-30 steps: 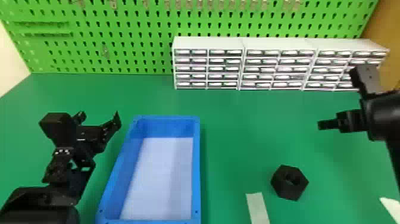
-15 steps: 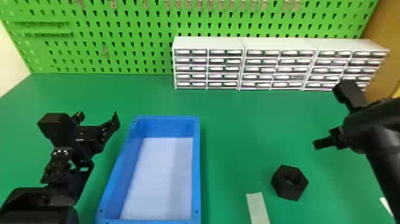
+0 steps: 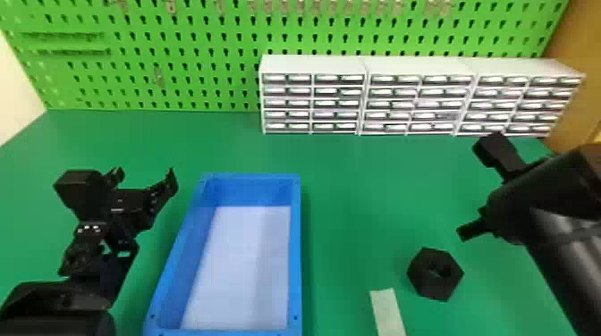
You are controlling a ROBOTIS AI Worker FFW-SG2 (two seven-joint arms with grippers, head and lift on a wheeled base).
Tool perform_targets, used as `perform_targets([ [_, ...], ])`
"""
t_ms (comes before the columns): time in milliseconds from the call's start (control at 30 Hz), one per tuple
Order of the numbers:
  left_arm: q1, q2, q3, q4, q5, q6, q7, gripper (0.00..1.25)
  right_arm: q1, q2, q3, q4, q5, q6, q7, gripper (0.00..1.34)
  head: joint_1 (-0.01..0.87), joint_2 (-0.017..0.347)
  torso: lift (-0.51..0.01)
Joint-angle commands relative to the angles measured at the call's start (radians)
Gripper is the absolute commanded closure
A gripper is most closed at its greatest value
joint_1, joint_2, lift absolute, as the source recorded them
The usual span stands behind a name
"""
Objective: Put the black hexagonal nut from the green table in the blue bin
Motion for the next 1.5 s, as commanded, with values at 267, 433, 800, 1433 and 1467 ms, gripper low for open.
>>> perform_targets([
  [267,0.003,0.0,0.003,0.0,-0.005,0.002,-0.002,0.25,0.019,0.0,0.04,0.013,0.034,0.003,0.056,0.54,0.686,0.052,-0.097],
  [433,0.001,0.0,0.003,0.0,-0.008,0.002,-0.002,0.25,0.022,0.009,0.044,0.038,0.026,0.003,0.059,0.54,0.686,0.052,-0.097],
  [800,0.003,0.0,0.003,0.0,-0.013,0.006,-0.002,0.25,0.025,0.026,0.053,0.041,0.026,0.002,0.067,0.54,0.686,0.052,-0.097],
  [1433,0.003,0.003,0.002,0.0,-0.018,0.008,-0.002,0.25,0.042,0.04,0.058,0.058,0.013,-0.009,0.081,0.54,0.686,0.052,-0.097],
  [1467,0.001,0.003,0.002,0.0,-0.018,0.008,-0.002,0.25,0.042,0.041,0.058,0.064,0.01,-0.012,0.081,0.54,0.686,0.052,-0.097],
])
